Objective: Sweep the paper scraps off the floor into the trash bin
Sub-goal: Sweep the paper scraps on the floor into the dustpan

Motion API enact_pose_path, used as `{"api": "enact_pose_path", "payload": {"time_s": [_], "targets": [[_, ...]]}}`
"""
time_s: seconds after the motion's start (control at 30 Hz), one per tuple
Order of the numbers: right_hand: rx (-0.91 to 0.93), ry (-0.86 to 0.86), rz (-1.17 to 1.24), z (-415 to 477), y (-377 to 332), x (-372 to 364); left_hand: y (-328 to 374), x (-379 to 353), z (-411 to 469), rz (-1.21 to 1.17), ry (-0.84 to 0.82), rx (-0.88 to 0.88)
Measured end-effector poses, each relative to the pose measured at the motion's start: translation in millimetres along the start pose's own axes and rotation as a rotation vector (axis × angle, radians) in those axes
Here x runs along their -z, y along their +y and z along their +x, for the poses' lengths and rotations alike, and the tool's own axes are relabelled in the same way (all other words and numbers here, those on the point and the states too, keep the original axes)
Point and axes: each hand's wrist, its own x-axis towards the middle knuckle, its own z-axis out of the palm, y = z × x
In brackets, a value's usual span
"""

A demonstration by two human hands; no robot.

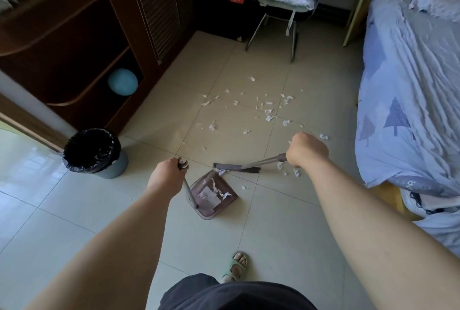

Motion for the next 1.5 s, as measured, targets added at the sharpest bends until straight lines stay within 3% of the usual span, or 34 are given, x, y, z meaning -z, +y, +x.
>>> {"api": "enact_pose_path", "payload": {"time_s": [0.3, 0.57, 1.0, 1.3, 1.5], "targets": [[-0.084, -0.153, 0.048, -12, 16, -40, 0, -1, 2, 0.013, -0.039, 0.004], [0.061, -0.236, 0.026, -20, 2, -18, 7, -5, 9, -0.035, -0.068, 0.01], [-0.014, -0.072, 0.04, -19, -4, 11, -1, -2, 5, 0.058, -0.122, 0.037], [0.074, -0.152, -0.029, -23, -14, -38, 4, -7, 2, 0.016, -0.065, 0.038], [0.057, -0.176, -0.007, -15, -2, 1, 12, -8, 3, -0.009, -0.011, 0.014]]}}
